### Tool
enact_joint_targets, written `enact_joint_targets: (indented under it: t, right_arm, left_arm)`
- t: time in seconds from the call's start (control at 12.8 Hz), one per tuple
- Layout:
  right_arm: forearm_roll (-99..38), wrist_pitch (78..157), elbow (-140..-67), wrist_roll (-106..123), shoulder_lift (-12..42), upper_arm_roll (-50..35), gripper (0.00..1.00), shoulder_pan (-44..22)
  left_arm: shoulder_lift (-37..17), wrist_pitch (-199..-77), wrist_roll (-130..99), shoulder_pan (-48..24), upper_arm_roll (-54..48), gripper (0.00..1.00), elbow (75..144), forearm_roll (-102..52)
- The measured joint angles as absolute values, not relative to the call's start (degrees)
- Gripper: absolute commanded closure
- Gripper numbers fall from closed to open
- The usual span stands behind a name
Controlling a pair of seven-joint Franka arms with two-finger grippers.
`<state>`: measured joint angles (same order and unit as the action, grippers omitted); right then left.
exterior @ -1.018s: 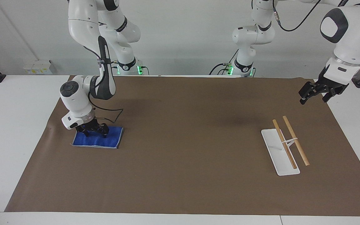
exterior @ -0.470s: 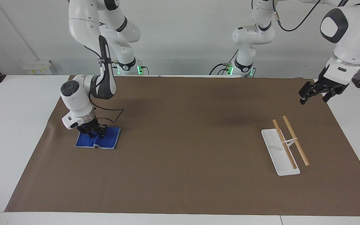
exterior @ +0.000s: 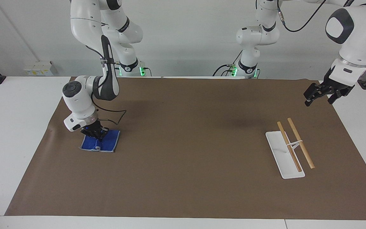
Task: Right arm passes towel to left arm to hang
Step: 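Lift the blue towel with the right gripper toward the table center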
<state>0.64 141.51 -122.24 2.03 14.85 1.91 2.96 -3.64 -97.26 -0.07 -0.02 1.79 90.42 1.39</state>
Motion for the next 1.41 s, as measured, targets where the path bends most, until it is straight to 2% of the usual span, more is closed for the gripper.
enact_joint_targets:
  t: [0.39, 0.71, 1.41]
  right_arm:
    - [-3.6, 135.5, -120.5, 2.0, 10.9, -1.4, 1.0, 2.3]
    - [-7.0, 128.6, -115.5, -4.7, 7.9, -8.3, 1.0, 2.0]
    - [-34.8, 128.2, -106.5, -8.5, 6.4, -18.0, 1.0, 1.8]
  left_arm:
    - [-3.6, -97.3, -0.1, 0.0, 1.8, 0.0, 90.4, 1.4]
    - [-3.6, -97.3, -0.1, 0.0, 1.8, 0.0, 90.4, 1.4]
    - [-3.6, -97.3, -0.1, 0.0, 1.8, 0.0, 90.4, 1.4]
